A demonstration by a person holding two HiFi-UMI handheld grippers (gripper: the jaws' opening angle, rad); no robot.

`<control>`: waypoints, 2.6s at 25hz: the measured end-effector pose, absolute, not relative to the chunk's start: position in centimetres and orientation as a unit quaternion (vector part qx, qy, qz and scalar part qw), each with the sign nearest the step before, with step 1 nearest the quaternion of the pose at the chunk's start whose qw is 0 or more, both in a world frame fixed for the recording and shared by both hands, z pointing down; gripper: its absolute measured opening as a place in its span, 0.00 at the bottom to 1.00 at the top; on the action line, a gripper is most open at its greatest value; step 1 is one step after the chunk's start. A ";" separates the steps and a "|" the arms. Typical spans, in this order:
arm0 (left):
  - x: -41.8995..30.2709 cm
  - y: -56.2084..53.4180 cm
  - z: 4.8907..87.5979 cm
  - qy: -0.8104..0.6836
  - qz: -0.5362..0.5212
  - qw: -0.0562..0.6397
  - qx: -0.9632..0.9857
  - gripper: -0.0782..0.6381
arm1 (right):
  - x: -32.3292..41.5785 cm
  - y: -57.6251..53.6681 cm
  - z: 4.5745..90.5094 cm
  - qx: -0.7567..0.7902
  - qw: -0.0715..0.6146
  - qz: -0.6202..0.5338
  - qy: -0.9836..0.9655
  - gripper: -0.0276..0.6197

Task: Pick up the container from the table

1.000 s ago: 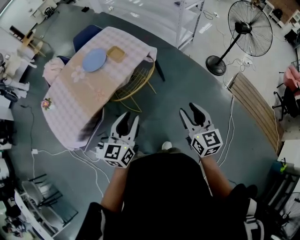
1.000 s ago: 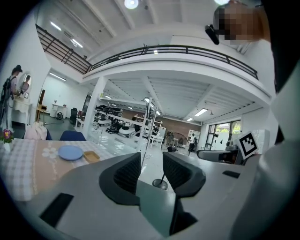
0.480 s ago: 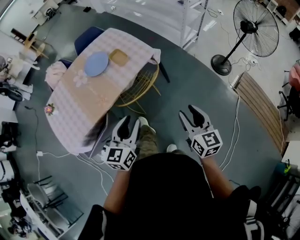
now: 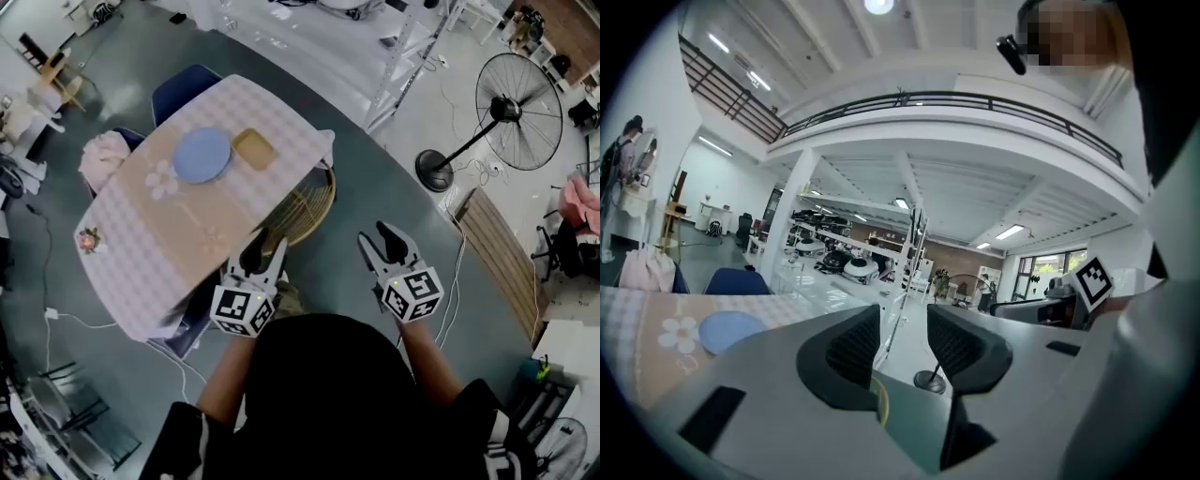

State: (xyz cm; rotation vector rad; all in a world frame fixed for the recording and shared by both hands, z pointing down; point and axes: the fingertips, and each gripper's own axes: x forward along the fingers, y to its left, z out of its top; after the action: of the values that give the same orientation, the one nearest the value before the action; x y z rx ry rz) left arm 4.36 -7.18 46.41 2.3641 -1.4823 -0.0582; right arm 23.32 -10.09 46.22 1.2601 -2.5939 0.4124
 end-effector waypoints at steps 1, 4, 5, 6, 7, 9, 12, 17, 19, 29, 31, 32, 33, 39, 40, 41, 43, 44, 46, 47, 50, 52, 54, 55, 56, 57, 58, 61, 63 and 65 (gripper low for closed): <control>3.1 -8.4 46.2 -0.523 -0.023 0.174 0.834 0.30 | 21.8 -11.7 45.8 0.426 0.119 0.137 -0.886 0.30; -0.4 -11.3 46.1 -0.524 -0.031 0.176 0.833 0.30 | 17.2 -16.1 44.8 0.413 0.125 0.129 -0.893 0.30; -1.5 -12.0 46.1 -0.525 -0.034 0.176 0.832 0.30 | 15.7 -17.4 44.7 0.409 0.128 0.126 -0.895 0.30; -2.7 -12.7 46.1 -0.528 -0.038 0.177 0.830 0.30 | 14.3 -18.7 44.7 0.405 0.133 0.123 -0.896 0.30; -3.8 -13.4 46.1 -0.531 -0.042 0.178 0.827 0.30 | 13.0 -20.0 44.9 0.400 0.139 0.119 -0.898 0.30; -6.0 -14.6 46.1 -0.540 -0.051 0.180 0.821 0.30 | 10.3 -22.5 45.3 0.388 0.152 0.114 -0.902 0.30; -8.5 -16.0 46.3 -0.554 -0.060 0.183 0.810 0.30 | 6.8 -25.6 47.0 0.371 0.173 0.116 -0.905 0.30; -11.7 -17.6 47.9 -0.575 -0.072 0.196 0.791 0.30 | 2.4 -30.3 52.4 0.340 0.219 0.137 -0.904 0.30; -12.5 -18.2 48.2 -0.588 -0.071 0.199 0.781 0.30 | 0.8 -32.4 54.3 0.321 0.235 0.141 -0.907 0.30; -14.8 -21.8 49.1 -0.655 -0.066 0.223 0.719 0.30 | -4.4 -40.3 62.8 0.244 0.310 0.155 -0.906 0.30; -15.0 -22.8 49.4 -0.664 -0.061 0.227 0.710 0.30 | -4.7 -41.9 65.2 0.238 0.324 0.161 -0.901 0.30; -15.0 -23.3 49.5 -0.669 -0.059 0.229 0.705 0.30 | -4.8 -42.5 66.5 0.235 0.331 0.167 -0.898 0.30; -15.1 -23.6 49.6 -0.673 -0.056 0.233 0.700 0.30 | -4.9 -43.1 67.8 0.231 0.340 0.174 -0.895 0.30; -15.3 -24.8 50.4 -0.699 -0.040 0.254 0.667 0.30 | -6.0 -46.0 75.4 0.205 0.389 0.186 -0.878 0.30; -15.2 -24.9 50.6 -0.702 -0.038 0.257 0.663 0.30 | -6.1 -46.4 76.5 0.203 0.396 0.190 -0.875 0.30; -15.1 -25.0 50.7 -0.705 -0.035 0.260 0.658 0.30 | -6.1 -46.8 77.6 0.202 0.403 0.193 -0.871 0.30; -14.9 -25.2 50.7 -0.712 -0.028 0.263 0.651 0.30 | -6.3 -47.6 79.6 0.197 0.417 0.200 -0.865 0.30; -14.8 -25.2 50.8 -0.715 -0.025 0.264 0.647 0.30 | -6.5 -47.9 80.5 0.193 0.424 0.201 -0.862 0.30; -14.5 -25.3 50.9 -0.722 -0.013 0.260 0.641 0.30 | -6.7 -48.3 82.0 0.186 0.436 0.197 -0.858 0.29; -14.2 -25.2 51.0 -0.724 -0.002 0.255 0.641 0.30 | -6.8 -48.5 82.6 0.183 0.441 0.192 -0.857 0.28; -13.7 -25.0 51.5 -0.733 0.016 0.249 0.633 0.30 | -7.0 -48.5 83.9 0.179 0.446 0.195 -0.855 0.25; -13.3 -24.9 51.4 -0.739 0.019 0.246 0.627 0.30 | -7.3 -48.6 84.4 0.180 0.441 0.204 -0.855 0.21; -12.6 -24.7 51.3 -0.743 0.022 0.241 0.624 0.30 | -7.7 -48.5 84.7 0.179 0.439 0.210 -0.855 0.15; -12.2 -24.6 51.3 -0.745 0.024 0.238 0.623 0.30 | -7.9 -48.4 84.8 0.179 0.438 0.209 -0.856 0.11; -12.0 -24.5 51.3 -0.746 0.024 0.236 0.622 0.30 | -8.1 -48.4 84.8 0.181 0.436 0.208 -0.857 0.09; -11.9 -24.4 51.3 -0.749 0.022 0.236 0.618 0.30 | -8.4 -48.5 84.6 0.184 0.432 0.208 -0.858 0.07; -12.0 -24.3 51.2 -0.752 0.019 0.236 0.615 0.30 | -8.5 -48.5 84.2 0.187 0.426 0.209 -0.860 0.07; -12.3 -23.8 50.9 -0.753 0.005 0.238 0.614 0.30 | -8.8 -48.5 82.1 0.197 0.403 0.211 -0.868 0.06; -12.8 -23.6 50.4 -0.747 -0.011 0.239 0.620 0.30 | -9.1 -48.3 80.1 0.202 0.384 0.211 -0.876 0.06; -13.8 -22.9 49.7 -0.742 -0.022 0.234 0.628 0.30 | -9.8 -47.3 77.9 0.203 0.365 0.207 -0.885 0.06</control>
State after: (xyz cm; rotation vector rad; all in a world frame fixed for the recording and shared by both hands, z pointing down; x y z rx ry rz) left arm -13.76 -22.87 49.68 1.7249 -2.0369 -0.0606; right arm -9.78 -47.33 77.85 0.5226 -2.2759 0.5337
